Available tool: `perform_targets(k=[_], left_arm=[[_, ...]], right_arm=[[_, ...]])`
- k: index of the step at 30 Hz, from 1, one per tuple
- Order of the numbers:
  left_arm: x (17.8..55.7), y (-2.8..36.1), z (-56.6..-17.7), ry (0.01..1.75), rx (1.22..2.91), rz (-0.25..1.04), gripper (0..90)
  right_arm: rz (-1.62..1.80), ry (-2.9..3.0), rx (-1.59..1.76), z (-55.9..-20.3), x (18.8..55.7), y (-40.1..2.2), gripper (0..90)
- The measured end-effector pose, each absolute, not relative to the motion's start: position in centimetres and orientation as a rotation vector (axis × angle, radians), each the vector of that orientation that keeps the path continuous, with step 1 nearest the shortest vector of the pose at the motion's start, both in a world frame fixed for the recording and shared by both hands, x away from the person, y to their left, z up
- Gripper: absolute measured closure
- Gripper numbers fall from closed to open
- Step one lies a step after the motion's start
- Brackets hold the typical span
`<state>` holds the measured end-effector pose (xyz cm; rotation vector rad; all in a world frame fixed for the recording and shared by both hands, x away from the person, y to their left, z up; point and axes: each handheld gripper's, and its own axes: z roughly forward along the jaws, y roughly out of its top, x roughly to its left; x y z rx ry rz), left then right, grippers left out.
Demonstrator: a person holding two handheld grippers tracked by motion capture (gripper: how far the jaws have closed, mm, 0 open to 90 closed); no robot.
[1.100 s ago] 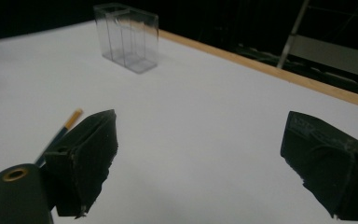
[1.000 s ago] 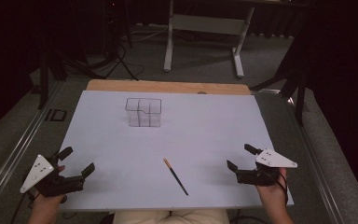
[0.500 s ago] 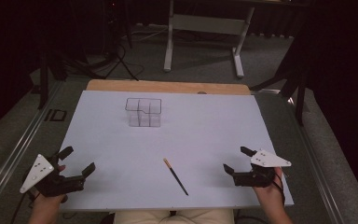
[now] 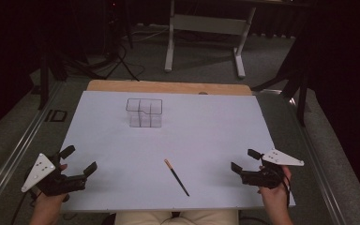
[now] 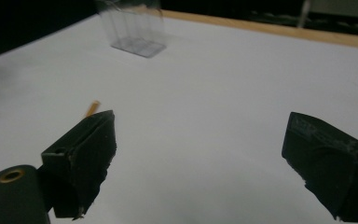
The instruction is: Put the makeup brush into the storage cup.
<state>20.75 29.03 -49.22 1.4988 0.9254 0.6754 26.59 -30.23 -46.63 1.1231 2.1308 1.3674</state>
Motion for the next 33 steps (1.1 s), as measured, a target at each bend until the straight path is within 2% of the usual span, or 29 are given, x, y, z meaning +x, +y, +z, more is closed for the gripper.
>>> perform_targets(k=[8,17,26,33], left_arm=[[20.6,29.4,-49.3,0.935,1.491,0.678,1.1],[20.6,29.3,-49.3,0.942,1.495,0.683,1.1],[20.5,29.4,-49.2,0.947,1.484,0.685,1.1],[20.5,29.3,-49.2,0.946,1.487,0.682,1.1]], right_arm=[[1.368,2.084,1.428,-47.6,27.7,-31.6,9.9],[1.217,2.026,1.793,-48.7,28.5,-33.6,9.3],[0.778,2.284,1.856,-49.5,29.7,-33.4,9.4],[0.503,2.528,1.752,-50.0,30.2,-31.7,9.4]])
